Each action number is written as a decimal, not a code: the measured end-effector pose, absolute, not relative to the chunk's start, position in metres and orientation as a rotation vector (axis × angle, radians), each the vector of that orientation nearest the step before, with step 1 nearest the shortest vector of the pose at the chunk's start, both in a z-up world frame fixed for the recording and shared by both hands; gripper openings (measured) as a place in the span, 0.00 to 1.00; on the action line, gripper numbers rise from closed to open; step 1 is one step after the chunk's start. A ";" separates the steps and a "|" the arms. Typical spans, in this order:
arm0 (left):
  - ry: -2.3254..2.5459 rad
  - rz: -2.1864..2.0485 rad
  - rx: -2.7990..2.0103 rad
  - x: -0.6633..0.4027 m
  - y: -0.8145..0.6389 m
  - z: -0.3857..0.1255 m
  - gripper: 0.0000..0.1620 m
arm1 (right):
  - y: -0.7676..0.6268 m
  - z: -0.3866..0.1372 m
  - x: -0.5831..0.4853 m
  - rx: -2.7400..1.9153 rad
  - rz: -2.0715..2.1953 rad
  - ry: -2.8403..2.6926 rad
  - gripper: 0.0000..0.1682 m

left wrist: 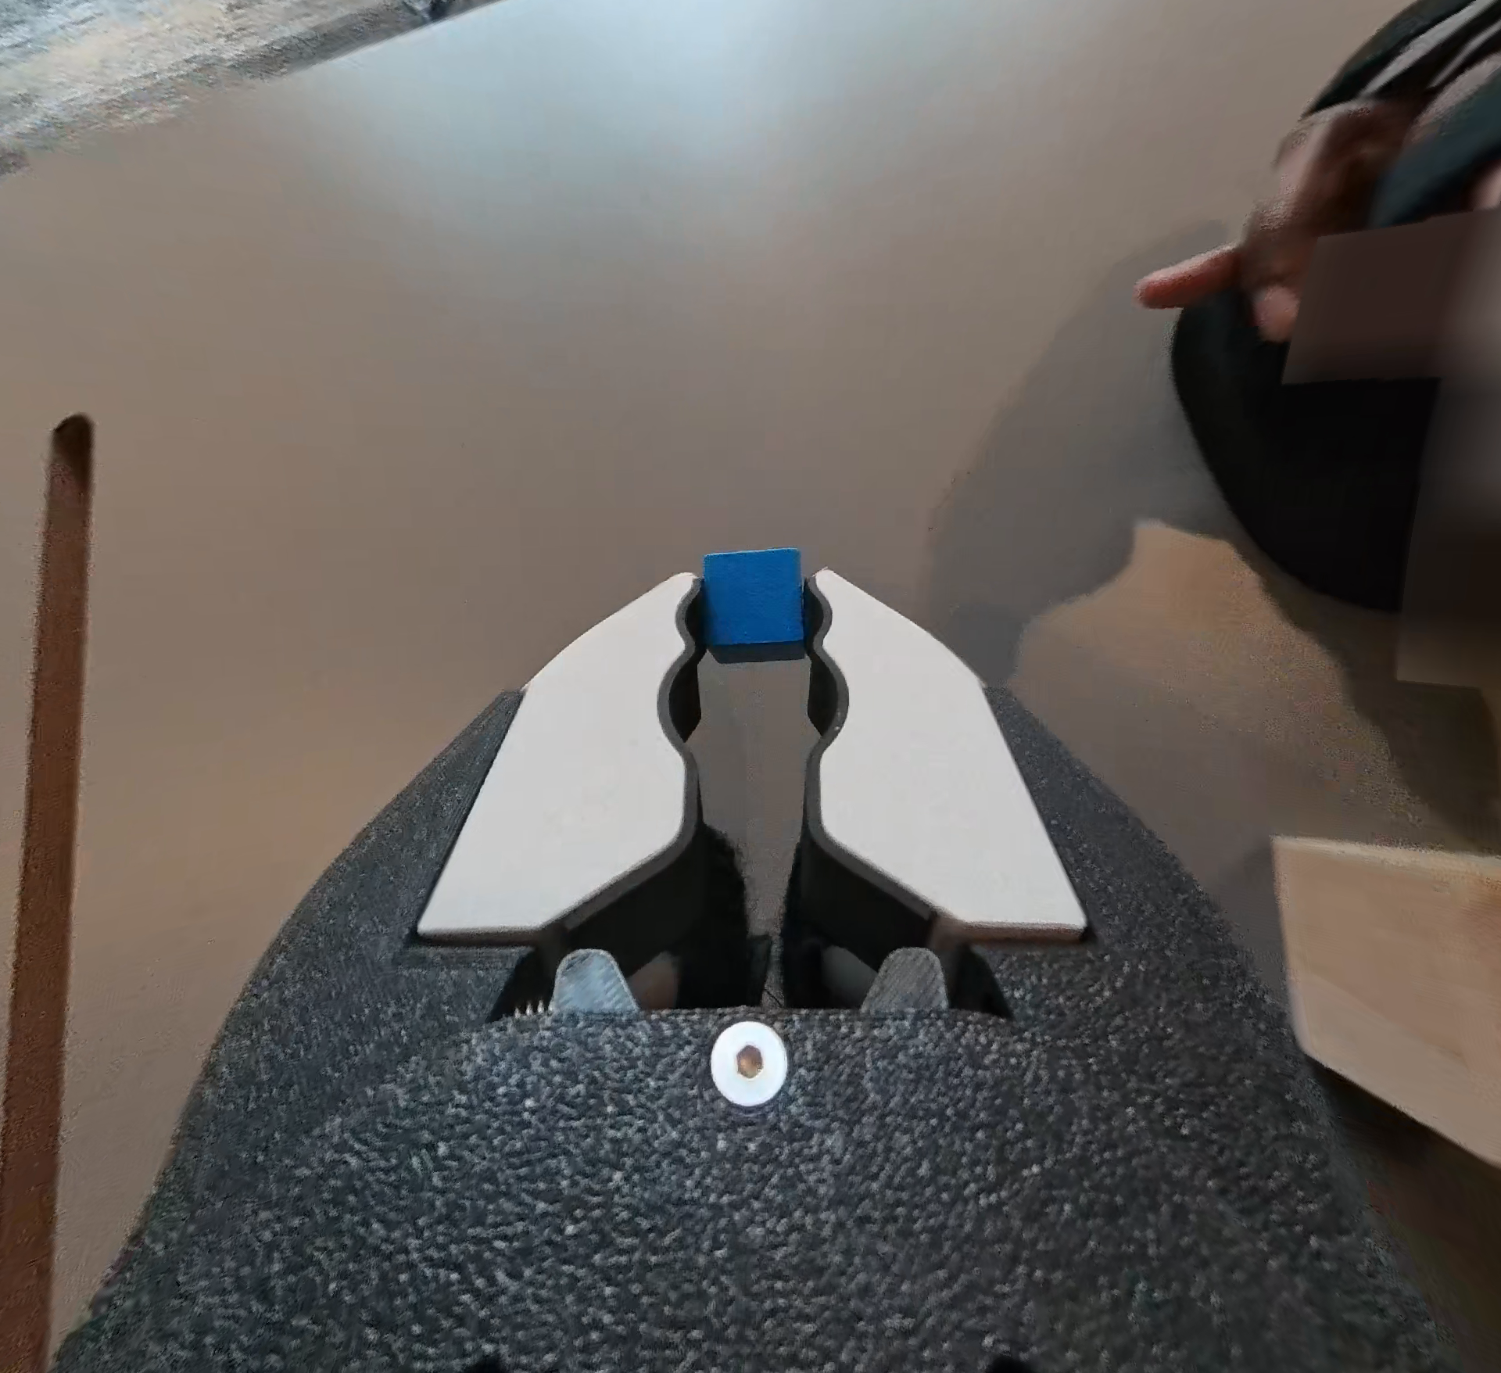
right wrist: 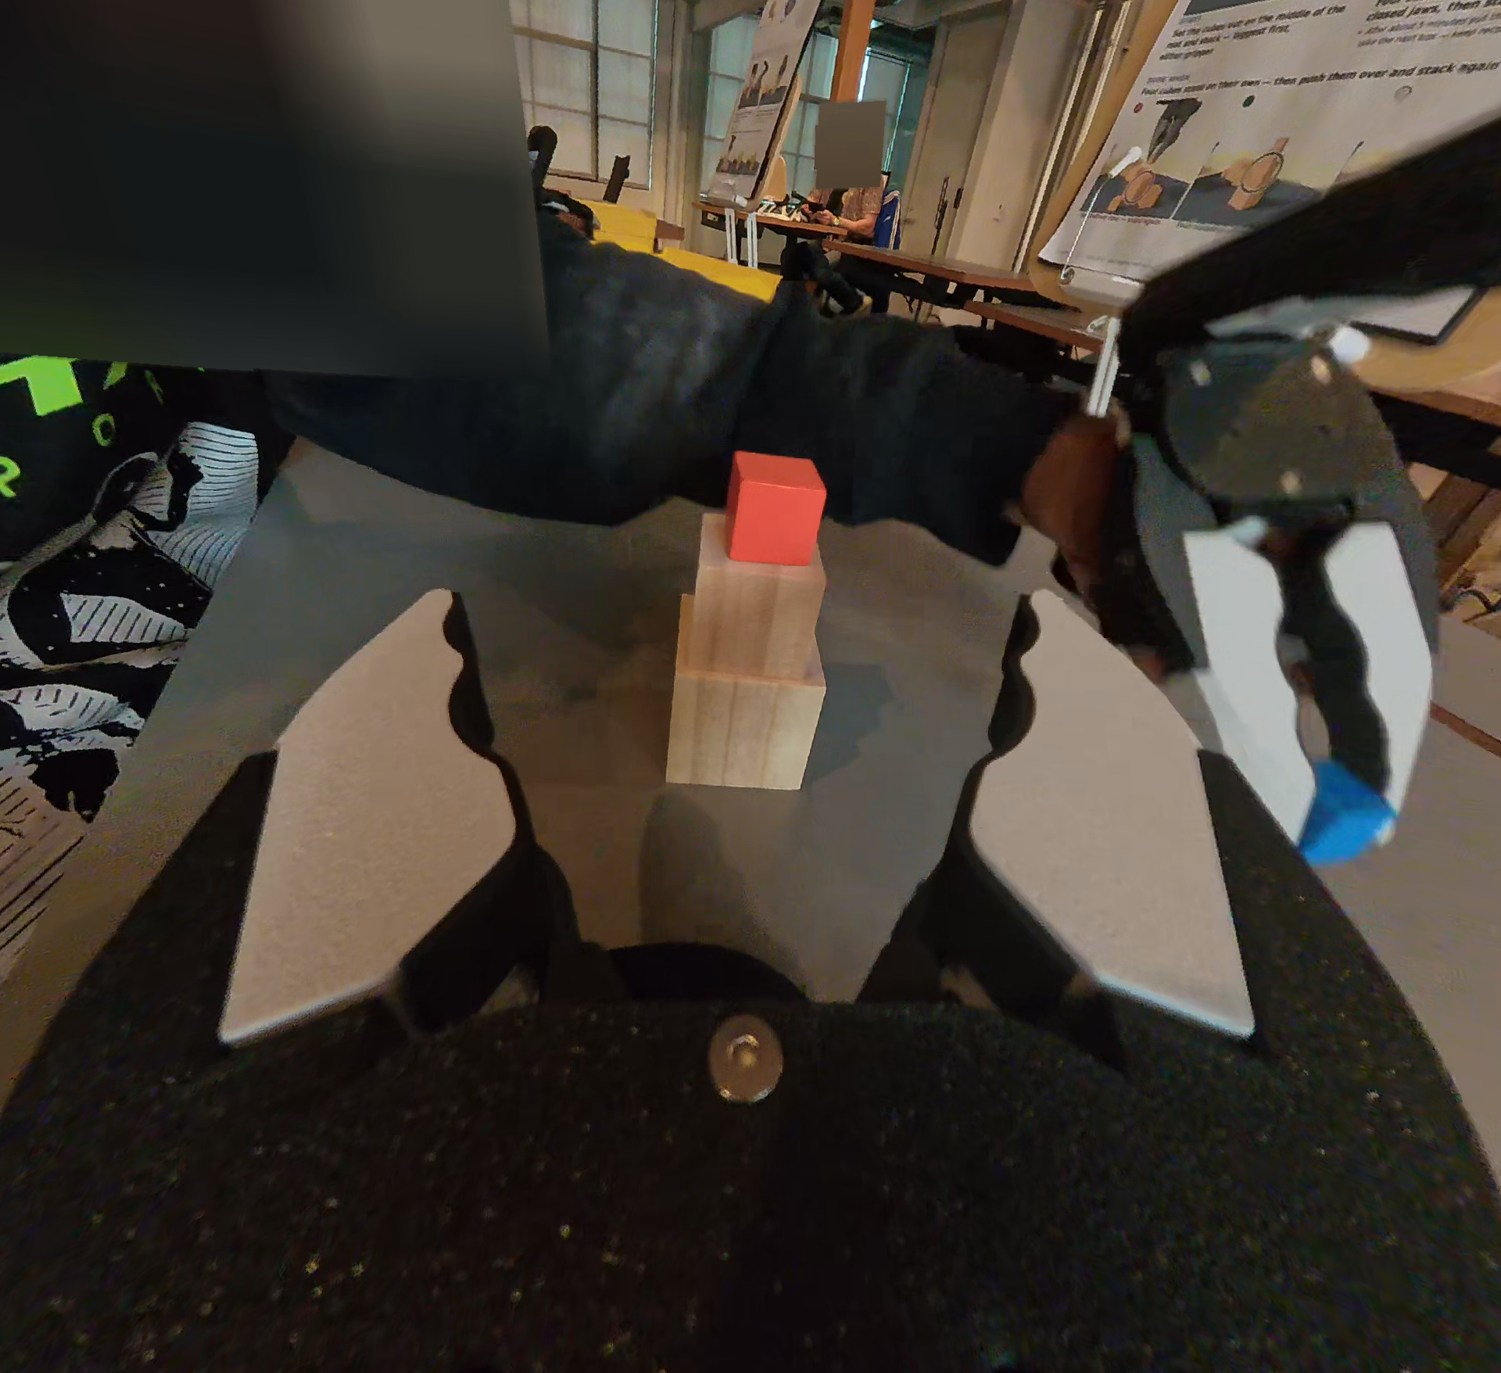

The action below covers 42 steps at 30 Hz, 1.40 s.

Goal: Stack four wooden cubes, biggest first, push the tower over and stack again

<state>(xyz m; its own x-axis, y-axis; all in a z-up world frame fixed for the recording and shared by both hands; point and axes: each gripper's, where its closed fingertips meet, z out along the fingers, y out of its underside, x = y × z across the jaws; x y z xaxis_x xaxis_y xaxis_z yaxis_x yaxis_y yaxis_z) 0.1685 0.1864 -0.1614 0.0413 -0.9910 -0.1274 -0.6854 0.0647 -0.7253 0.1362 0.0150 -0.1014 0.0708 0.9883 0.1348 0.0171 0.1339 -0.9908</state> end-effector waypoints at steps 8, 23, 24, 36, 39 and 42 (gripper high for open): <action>1.551 -0.620 -1.700 0.099 0.141 -0.084 0.13 | 0.016 -0.103 0.135 -1.165 1.047 -1.229 0.72; 1.547 -0.680 -1.675 0.071 0.031 -0.035 0.13 | 0.020 -0.101 0.137 -1.179 1.057 -1.192 0.72; 1.556 -0.681 -1.679 0.074 0.027 -0.038 0.13 | 0.020 -0.101 0.137 -1.179 1.055 -1.194 0.72; 1.677 -0.667 -1.758 0.089 0.026 -0.085 0.14 | 0.020 -0.101 0.136 -1.181 1.051 -1.196 0.71; 1.707 -0.648 -1.761 0.091 0.026 -0.090 0.14 | 0.020 -0.102 0.136 -1.181 1.052 -1.198 0.71; 1.725 -0.654 -1.765 0.093 0.026 -0.092 0.14 | 0.020 -0.101 0.136 -1.179 1.049 -1.198 0.71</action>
<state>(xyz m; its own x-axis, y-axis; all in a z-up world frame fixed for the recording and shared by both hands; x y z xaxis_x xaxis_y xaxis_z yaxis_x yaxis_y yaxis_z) 0.0932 0.0260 -0.0916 0.0440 -0.9977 -0.0507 -0.7133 0.0041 -0.7008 0.1361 0.0200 -0.1014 0.0964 0.9888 0.1141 0.0181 0.1129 -0.9934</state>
